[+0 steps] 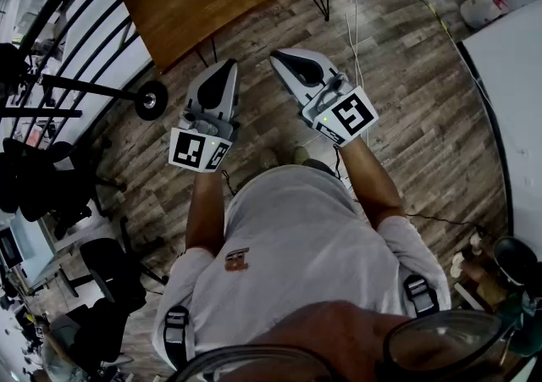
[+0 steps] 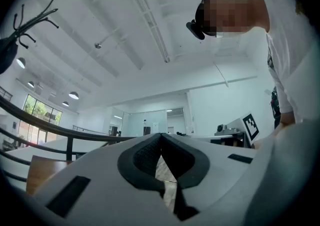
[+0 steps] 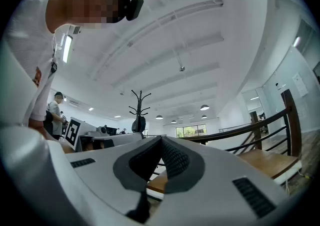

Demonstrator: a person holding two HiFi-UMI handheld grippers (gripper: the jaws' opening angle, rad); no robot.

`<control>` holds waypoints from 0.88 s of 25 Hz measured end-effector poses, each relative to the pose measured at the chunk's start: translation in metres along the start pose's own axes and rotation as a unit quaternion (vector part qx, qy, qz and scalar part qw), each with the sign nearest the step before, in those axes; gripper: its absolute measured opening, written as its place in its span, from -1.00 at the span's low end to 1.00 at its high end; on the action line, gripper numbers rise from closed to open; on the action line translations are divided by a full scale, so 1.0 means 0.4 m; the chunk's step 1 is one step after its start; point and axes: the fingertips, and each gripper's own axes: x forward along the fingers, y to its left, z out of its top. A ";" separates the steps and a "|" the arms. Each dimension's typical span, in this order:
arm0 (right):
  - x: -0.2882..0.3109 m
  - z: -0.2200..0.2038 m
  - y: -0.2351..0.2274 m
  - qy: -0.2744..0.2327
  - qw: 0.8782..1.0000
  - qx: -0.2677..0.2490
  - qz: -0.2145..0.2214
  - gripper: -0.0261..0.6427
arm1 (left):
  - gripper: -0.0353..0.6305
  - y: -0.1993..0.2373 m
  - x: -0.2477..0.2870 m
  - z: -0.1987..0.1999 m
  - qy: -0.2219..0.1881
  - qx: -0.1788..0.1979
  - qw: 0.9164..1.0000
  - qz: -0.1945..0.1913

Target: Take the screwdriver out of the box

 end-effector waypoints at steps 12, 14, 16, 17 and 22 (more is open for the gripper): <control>-0.029 0.011 -0.054 -0.004 1.000 0.001 0.006 -0.83 | -0.83 -0.019 0.050 -0.013 0.003 0.005 1.000 0.010; -0.040 0.014 -0.072 -0.009 1.000 0.007 0.007 -0.83 | -0.83 -0.024 0.062 -0.018 0.005 0.008 1.000 0.014; -0.058 0.016 -0.091 -0.011 1.000 0.009 0.008 -0.83 | -0.83 -0.031 0.076 -0.024 0.007 0.013 1.000 0.019; -0.065 0.018 -0.098 -0.011 1.000 0.009 0.009 -0.83 | -0.83 -0.032 0.082 -0.025 0.007 0.015 1.000 0.023; -0.096 0.017 -0.132 -0.008 1.000 0.003 0.017 -0.83 | -0.83 -0.030 0.104 -0.035 0.009 0.022 0.999 0.041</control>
